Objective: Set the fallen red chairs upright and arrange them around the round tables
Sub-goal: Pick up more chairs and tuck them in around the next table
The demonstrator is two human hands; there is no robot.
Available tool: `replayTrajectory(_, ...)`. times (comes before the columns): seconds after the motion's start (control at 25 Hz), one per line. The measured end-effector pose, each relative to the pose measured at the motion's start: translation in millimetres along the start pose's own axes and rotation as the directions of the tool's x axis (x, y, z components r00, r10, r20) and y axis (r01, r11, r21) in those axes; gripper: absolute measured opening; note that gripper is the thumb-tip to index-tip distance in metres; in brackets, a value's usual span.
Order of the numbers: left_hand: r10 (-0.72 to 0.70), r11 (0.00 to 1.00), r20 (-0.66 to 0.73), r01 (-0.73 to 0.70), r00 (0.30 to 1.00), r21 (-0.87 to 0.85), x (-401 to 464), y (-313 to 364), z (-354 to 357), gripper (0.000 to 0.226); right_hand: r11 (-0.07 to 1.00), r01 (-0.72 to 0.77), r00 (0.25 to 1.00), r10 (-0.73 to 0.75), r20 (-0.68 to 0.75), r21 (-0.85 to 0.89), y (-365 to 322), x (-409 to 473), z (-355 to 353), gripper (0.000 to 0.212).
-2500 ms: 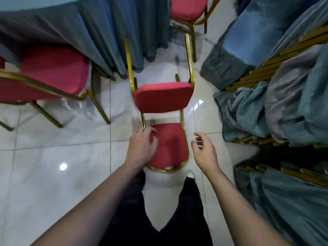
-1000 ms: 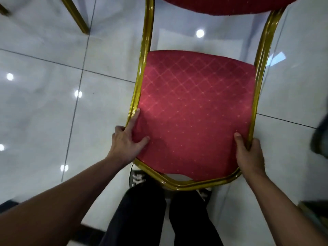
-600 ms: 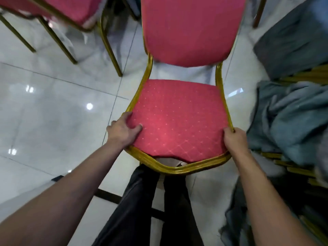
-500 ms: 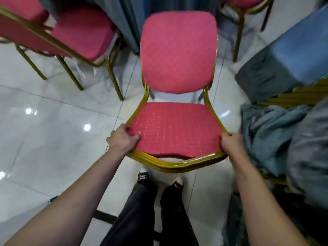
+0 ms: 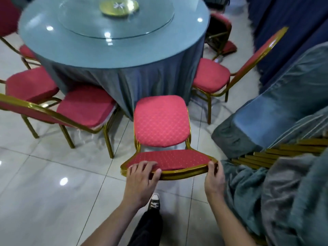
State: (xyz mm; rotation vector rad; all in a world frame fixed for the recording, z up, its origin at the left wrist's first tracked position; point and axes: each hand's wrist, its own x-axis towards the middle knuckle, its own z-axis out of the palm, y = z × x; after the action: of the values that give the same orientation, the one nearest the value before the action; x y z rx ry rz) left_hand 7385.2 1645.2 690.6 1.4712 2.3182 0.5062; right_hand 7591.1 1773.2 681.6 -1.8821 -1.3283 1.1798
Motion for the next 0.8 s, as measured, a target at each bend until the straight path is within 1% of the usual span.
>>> replayTrajectory(0.08,0.005,1.0,-0.014,-0.005,1.0,-0.018,30,-5,-13,0.062,0.999,0.043,0.998,-0.043,0.034,-0.012,-13,9,10,0.073)
replayTrajectory(0.12,0.007,1.0,-0.016,-0.007,1.0,-0.014,47,-8,-20,0.063,0.998,0.046,0.998,-0.043,0.048,-0.053,-23,20,15,0.081)
replayTrajectory(0.16,0.007,1.0,-0.018,-0.008,1.0,-0.015,65,-11,-26,0.063,0.993,0.05,0.997,-0.043,0.071,-0.106,-32,33,21,0.082)
replayTrajectory(0.24,0.008,1.0,-0.03,-0.009,1.0,-0.025,104,-12,-38,0.063,0.978,0.051,0.995,-0.033,0.09,-0.204,-60,63,30,0.075)
replayTrajectory(0.36,-0.023,0.999,-0.051,0.021,0.998,-0.036,158,-10,-53,0.064,0.963,0.09,0.994,-0.07,0.088,-0.253,-103,95,48,0.064)
replayTrajectory(0.4,-0.037,0.999,-0.046,0.036,0.998,-0.031,174,-10,-56,0.067,0.956,0.108,0.991,-0.081,0.108,-0.272,-112,106,54,0.064)
replayTrajectory(0.48,-0.069,0.997,-0.015,0.068,0.998,-0.03,197,-11,-62,0.073,0.938,0.154,0.978,-0.1,0.18,-0.31,-119,114,64,0.071)
replayTrajectory(0.56,-0.108,0.993,0.02,0.108,0.994,-0.037,209,-10,-64,0.077,0.937,0.167,0.968,-0.097,0.232,-0.307,-125,123,71,0.076)
replayTrajectory(0.72,-0.153,0.988,-0.045,0.151,0.987,-0.039,235,-4,-64,0.078,0.942,0.184,0.95,-0.097,0.298,-0.28,-143,162,81,0.078)
replayTrajectory(0.8,-0.183,0.983,-0.036,0.182,0.982,-0.033,264,0,-65,0.082,0.94,0.2,0.934,-0.097,0.345,-0.278,-160,196,86,0.076)
